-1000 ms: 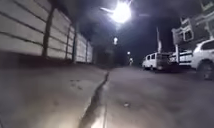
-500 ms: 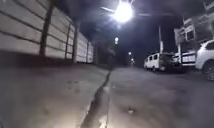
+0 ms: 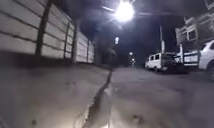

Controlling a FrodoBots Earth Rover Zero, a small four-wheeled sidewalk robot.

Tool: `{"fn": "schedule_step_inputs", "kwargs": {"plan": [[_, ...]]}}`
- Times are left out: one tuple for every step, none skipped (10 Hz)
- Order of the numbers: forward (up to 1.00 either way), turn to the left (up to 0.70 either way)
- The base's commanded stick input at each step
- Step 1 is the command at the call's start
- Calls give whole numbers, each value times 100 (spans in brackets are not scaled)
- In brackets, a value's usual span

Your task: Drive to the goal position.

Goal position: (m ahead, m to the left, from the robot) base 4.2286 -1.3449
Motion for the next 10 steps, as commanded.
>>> {"fn": "schedule_step_inputs", "kwargs": {"plan": [[50,0],[50,0],[50,0],[50,0],[50,0],[50,0],[50,0],[50,0],[50,0],[50,0]]}}
